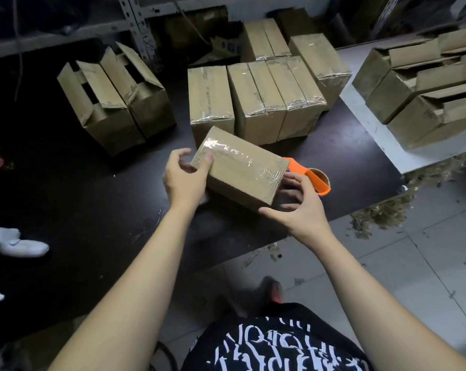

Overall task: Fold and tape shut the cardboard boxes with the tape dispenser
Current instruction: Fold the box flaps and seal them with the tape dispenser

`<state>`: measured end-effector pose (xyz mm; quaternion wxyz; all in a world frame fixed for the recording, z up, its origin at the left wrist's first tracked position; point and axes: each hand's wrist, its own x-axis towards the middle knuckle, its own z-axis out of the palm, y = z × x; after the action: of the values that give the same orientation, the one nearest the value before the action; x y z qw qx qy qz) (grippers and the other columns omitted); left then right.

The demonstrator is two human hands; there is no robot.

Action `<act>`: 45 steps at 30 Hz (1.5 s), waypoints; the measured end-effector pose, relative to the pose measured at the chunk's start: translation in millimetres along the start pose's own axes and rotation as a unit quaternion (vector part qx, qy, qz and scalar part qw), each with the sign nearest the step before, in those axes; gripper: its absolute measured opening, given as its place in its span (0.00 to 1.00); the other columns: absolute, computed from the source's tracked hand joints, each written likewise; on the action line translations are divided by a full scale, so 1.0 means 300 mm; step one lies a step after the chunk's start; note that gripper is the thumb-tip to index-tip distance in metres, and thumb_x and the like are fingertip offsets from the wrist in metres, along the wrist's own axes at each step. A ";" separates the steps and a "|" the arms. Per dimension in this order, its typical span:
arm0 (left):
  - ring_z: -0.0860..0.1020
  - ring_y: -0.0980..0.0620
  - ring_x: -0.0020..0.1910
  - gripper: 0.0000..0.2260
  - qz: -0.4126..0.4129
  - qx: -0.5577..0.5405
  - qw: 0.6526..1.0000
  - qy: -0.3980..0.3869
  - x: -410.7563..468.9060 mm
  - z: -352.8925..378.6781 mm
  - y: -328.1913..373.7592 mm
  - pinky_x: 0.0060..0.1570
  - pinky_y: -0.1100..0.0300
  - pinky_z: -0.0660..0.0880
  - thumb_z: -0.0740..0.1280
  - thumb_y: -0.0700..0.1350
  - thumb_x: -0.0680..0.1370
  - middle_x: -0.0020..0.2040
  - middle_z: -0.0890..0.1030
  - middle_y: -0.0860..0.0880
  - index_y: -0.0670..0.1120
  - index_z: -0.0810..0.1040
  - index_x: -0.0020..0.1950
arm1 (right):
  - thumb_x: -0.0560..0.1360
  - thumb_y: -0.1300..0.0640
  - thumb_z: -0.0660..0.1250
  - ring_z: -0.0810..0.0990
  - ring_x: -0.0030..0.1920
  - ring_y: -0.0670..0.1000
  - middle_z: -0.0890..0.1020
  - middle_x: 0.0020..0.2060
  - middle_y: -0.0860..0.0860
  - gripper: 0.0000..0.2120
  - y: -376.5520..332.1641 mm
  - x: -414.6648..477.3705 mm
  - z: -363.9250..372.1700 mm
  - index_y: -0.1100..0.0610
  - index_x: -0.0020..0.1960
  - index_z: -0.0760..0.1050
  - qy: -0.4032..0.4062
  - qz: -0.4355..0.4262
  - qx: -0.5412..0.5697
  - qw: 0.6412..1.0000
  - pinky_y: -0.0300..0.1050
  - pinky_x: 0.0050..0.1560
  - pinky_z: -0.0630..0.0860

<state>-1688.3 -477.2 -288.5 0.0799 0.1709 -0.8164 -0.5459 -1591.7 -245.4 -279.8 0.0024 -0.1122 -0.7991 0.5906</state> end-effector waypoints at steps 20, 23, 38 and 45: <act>0.80 0.47 0.59 0.28 -0.124 -0.101 0.985 -0.070 -0.142 -0.164 -0.020 0.36 0.59 0.79 0.73 0.49 0.80 0.73 0.69 0.56 0.62 0.65 0.76 | 0.83 0.60 0.67 0.73 0.73 0.45 0.76 0.72 0.47 0.27 0.004 0.227 0.031 0.47 0.79 0.66 -0.098 -0.025 -0.024 0.995 0.50 0.75 0.70; 0.78 0.52 0.60 0.22 -0.079 -0.081 0.992 -0.049 -0.159 -0.151 -0.013 0.40 0.67 0.75 0.74 0.46 0.79 0.66 0.76 0.57 0.56 0.73 0.71 | 0.83 0.61 0.65 0.76 0.69 0.47 0.76 0.72 0.48 0.27 0.000 0.232 0.003 0.49 0.80 0.64 -0.067 -0.007 -0.068 0.995 0.43 0.68 0.71; 0.79 0.49 0.52 0.26 -0.109 0.088 0.989 0.047 -0.368 0.035 0.056 0.50 0.49 0.78 0.78 0.66 0.68 0.47 0.80 0.53 0.49 0.71 0.49 | 0.80 0.45 0.70 0.81 0.55 0.62 0.82 0.54 0.58 0.19 0.179 0.211 -0.175 0.60 0.60 0.74 -0.023 0.069 -0.486 0.871 0.53 0.53 0.79; 0.78 0.48 0.51 0.27 -0.085 0.191 0.976 0.064 -0.439 0.172 0.156 0.53 0.48 0.77 0.73 0.69 0.71 0.51 0.78 0.51 0.50 0.71 0.54 | 0.83 0.49 0.66 0.77 0.57 0.63 0.79 0.61 0.60 0.18 0.170 0.207 -0.278 0.60 0.65 0.69 -0.052 0.040 -0.259 0.964 0.52 0.52 0.72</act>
<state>-1591.3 -368.3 -258.2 0.0510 0.2862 -0.8812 -0.3728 -1632.0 -141.2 -310.6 -0.0916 -0.1099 -0.9189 0.3676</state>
